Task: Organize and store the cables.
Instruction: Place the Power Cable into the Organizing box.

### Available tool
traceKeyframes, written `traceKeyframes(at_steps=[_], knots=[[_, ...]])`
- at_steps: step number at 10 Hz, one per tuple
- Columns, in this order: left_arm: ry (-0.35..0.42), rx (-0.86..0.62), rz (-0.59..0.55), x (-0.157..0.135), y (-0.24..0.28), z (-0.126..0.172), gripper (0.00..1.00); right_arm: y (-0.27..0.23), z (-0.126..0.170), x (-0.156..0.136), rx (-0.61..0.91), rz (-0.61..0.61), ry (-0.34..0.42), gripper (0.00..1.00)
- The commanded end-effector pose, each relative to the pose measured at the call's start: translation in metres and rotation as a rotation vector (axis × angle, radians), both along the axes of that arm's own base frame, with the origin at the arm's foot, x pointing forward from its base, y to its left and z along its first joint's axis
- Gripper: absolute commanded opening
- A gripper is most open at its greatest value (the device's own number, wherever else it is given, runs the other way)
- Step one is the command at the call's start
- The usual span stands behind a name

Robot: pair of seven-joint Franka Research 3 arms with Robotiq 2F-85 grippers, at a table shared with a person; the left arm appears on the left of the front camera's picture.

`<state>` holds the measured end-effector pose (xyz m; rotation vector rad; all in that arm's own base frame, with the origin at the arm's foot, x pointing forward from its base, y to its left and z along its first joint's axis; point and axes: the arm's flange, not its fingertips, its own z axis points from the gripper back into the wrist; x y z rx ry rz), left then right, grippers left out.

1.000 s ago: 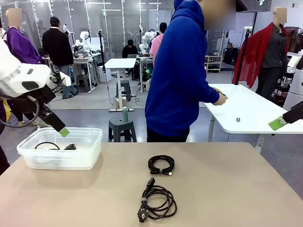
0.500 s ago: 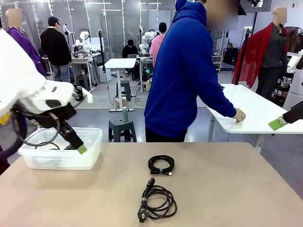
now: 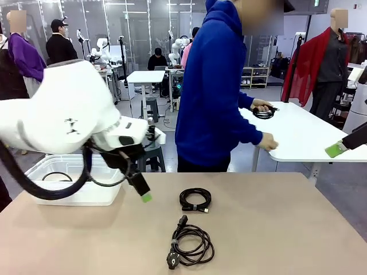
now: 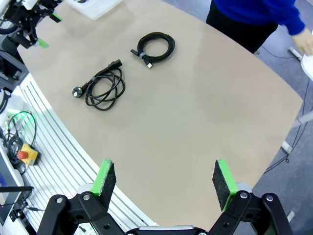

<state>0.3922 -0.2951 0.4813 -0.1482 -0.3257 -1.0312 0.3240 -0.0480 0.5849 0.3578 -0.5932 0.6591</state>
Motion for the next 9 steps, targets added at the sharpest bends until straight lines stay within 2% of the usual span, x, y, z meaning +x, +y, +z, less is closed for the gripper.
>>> traceKeyframes(at_steps=[1, 4, 7, 9], knots=[[0.027, 0.002, -0.043, 0.007, -0.006, 0.004, 1.0, 0.001, 0.002, 0.001, 0.004, -0.009, 0.012, 1.0], [0.047, 0.013, -0.071, 0.005, -0.021, 0.0, 1.0, 0.001, 0.002, 0.001, 0.004, -0.009, 0.012, 1.0], [0.054, 0.054, -0.026, 0.009, -0.046, -0.005, 1.0, 0.001, 0.002, 0.001, 0.004, -0.009, 0.012, 1.0], [0.088, 0.066, -0.04, 0.008, -0.053, -0.011, 1.0, 0.001, 0.002, 0.001, 0.004, -0.009, 0.012, 1.0]])
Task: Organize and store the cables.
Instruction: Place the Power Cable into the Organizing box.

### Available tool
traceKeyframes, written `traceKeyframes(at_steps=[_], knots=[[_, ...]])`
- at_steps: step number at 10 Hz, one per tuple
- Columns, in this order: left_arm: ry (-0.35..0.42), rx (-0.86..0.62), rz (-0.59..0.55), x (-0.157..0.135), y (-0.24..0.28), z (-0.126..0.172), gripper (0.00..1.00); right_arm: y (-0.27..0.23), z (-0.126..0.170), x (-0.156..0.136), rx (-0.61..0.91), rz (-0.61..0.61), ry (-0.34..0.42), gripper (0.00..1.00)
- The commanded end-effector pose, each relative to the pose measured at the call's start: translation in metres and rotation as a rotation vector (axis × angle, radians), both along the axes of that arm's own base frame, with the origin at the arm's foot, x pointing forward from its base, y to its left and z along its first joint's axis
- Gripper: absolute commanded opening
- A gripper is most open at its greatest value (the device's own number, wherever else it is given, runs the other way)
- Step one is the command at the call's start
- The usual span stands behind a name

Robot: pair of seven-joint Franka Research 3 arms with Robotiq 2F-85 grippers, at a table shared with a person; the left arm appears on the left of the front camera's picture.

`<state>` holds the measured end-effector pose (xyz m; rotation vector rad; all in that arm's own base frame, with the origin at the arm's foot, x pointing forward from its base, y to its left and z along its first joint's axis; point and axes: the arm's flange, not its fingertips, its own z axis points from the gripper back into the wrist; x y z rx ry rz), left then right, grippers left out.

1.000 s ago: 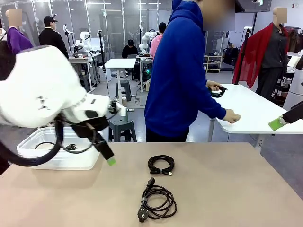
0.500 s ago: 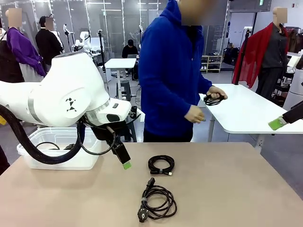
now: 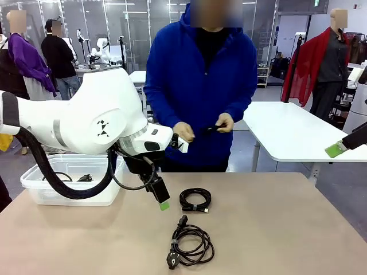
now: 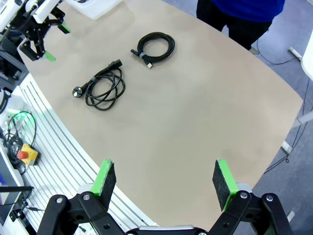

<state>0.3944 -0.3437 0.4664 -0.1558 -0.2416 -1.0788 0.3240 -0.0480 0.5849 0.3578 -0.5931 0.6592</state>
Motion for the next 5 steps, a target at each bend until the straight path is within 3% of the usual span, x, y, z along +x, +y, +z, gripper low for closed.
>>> traceKeyframes(at_steps=[1, 5], knots=[[0.025, 0.015, 0.015, 0.0046, -0.0027, 0.0055, 1.0, 0.0005, 0.0019, 0.0007, 0.004, -0.009, 0.012, 1.0], [0.0, 0.0, 0.0, 0.0, 0.0, 0.0, 1.0, 0.0005, 0.0019, 0.0007, 0.004, -0.009, 0.012, 1.0]])
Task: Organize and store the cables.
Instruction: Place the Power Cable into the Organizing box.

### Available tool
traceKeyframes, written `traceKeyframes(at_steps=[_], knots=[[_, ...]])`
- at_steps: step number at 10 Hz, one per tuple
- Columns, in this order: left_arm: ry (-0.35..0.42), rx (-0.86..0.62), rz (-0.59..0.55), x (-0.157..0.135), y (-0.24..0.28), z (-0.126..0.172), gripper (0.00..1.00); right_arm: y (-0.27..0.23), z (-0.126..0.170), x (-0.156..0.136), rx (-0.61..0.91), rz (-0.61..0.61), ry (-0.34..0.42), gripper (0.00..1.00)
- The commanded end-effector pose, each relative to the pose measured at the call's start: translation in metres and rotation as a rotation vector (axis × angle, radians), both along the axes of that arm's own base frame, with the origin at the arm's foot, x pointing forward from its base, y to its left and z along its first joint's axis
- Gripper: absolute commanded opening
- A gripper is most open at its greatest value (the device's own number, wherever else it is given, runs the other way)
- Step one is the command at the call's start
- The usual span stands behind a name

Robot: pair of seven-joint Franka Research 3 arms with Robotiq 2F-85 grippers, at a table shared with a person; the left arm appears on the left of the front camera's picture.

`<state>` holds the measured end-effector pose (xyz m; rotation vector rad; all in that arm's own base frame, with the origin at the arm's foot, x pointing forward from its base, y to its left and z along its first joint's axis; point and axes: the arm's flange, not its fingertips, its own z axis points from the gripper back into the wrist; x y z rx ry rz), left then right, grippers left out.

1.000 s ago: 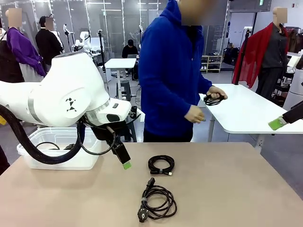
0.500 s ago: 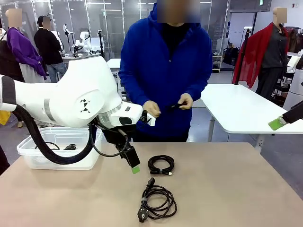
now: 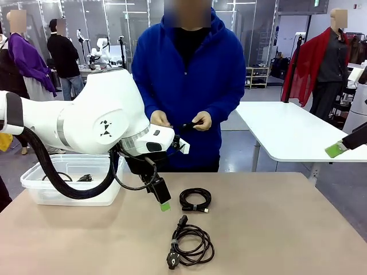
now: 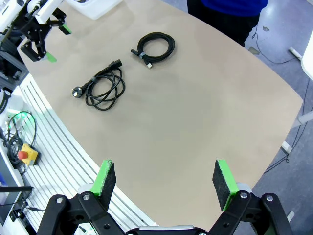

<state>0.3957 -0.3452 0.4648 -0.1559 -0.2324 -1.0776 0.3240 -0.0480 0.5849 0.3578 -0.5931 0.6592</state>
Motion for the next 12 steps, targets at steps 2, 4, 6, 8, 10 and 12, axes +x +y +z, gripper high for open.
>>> traceKeyframes(at_steps=[2, 4, 6, 8, 10, 12], knots=[[-0.008, -0.004, -0.001, -0.001, 0.001, 0.002, 1.0, 0.0, 0.002, 0.001, 0.004, -0.009, 0.012, 1.0], [-0.002, -0.03, 0.049, 0.016, 0.005, -0.02, 1.0, 0.0, 0.002, 0.001, 0.004, -0.009, 0.012, 1.0], [-0.048, -0.018, 0.075, 0.015, -0.001, -0.045, 1.0, 0.0, 0.002, 0.001, 0.004, -0.009, 0.012, 1.0], [-0.018, -0.024, 0.043, 0.019, -0.002, -0.07, 1.0, 0.0, 0.002, 0.001, 0.004, -0.009, 0.012, 1.0], [0.016, -0.038, 0.028, 0.021, -0.001, -0.086, 1.0, 0.0, 0.002, 0.001, 0.004, -0.009, 0.012, 1.0], [0.042, -0.031, 0.064, 0.021, 0.0, -0.095, 1.0, 0.0, 0.002, 0.001, 0.004, -0.009, 0.012, 1.0]])
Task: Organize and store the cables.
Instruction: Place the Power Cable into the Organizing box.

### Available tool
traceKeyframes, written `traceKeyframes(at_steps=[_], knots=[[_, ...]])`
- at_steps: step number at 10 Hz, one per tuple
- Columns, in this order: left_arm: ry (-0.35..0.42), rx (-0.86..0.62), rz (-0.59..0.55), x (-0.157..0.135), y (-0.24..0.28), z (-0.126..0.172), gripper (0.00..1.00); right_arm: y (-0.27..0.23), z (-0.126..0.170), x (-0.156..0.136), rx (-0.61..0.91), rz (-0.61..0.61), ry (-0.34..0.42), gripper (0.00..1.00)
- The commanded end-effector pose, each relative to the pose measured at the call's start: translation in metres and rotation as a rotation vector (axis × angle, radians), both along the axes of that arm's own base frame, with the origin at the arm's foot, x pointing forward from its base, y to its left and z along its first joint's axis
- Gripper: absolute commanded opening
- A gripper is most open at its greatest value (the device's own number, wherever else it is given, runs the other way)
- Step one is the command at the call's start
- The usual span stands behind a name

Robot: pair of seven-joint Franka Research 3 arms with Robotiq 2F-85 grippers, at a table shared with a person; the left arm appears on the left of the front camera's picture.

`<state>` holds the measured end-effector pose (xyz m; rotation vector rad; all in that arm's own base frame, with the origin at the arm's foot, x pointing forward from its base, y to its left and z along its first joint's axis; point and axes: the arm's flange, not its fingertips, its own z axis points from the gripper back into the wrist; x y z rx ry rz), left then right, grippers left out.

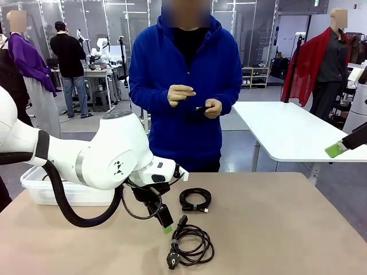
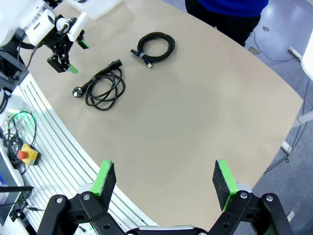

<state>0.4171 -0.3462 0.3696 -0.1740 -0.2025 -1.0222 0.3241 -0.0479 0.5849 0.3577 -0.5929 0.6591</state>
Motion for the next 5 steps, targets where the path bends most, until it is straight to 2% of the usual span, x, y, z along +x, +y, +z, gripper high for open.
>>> traceKeyframes(at_steps=[1, 5], knots=[[0.015, -0.031, 0.004, 0.0, 0.001, -0.006, 1.0, 0.0, 0.002, 0.001, 0.004, -0.009, 0.011, 1.0], [0.037, -0.005, 0.009, 0.003, -0.016, -0.025, 1.0, 0.0, 0.002, 0.001, 0.004, -0.009, 0.011, 1.0]])
